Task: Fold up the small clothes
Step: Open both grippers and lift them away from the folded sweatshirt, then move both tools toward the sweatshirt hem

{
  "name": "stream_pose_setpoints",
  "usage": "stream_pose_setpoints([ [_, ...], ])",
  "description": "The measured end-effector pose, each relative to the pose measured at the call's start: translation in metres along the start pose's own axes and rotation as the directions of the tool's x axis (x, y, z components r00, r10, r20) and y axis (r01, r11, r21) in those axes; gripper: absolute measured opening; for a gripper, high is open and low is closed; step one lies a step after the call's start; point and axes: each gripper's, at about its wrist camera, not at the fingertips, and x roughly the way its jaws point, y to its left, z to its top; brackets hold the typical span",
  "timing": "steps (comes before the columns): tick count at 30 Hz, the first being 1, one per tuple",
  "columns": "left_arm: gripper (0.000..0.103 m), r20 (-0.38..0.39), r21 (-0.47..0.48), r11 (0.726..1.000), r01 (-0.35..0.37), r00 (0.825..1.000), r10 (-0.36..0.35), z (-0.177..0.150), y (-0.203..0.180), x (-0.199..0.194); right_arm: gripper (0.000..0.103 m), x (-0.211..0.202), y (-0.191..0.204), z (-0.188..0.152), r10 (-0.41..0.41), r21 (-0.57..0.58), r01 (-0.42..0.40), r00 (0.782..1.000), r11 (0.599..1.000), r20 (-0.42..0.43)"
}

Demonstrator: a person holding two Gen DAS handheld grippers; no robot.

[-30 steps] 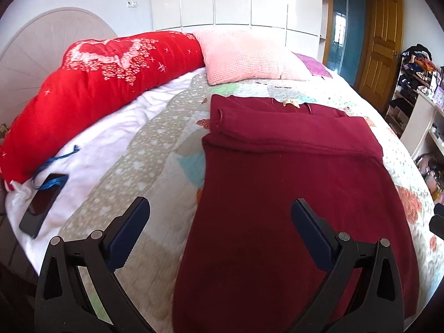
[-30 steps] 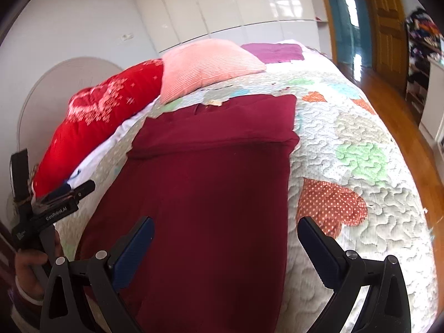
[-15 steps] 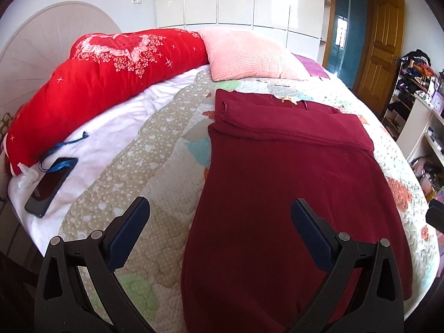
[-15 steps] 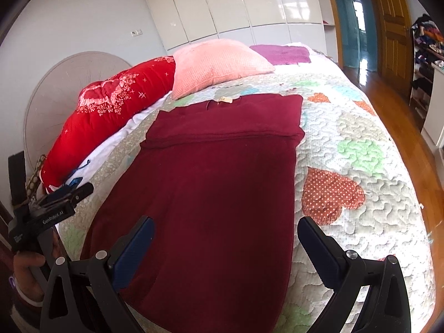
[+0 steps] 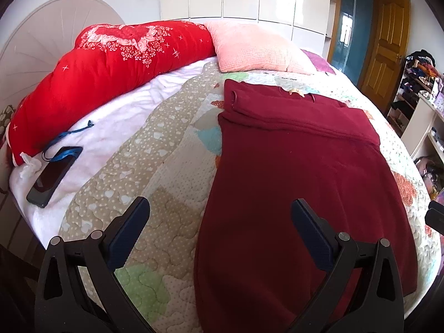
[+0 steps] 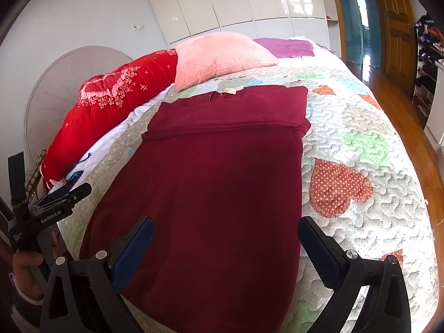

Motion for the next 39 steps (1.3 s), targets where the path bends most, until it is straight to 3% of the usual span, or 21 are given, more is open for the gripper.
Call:
stream_pose_setpoints([
  [30, 0.102, -0.052, 0.006, 1.0, 0.001, 0.999, -0.001, -0.014, 0.003, 0.007, 0.102, 0.011, -0.009, -0.015, -0.006, 0.029, 0.008, 0.998, 1.0, -0.063],
  [39, 0.102, -0.094, 0.002, 0.999, 0.042, 0.995, -0.041, -0.026, 0.013, 0.003, 0.102, 0.006, -0.019, -0.02, -0.022, 0.038, 0.025, 0.997, 0.999, -0.076],
])
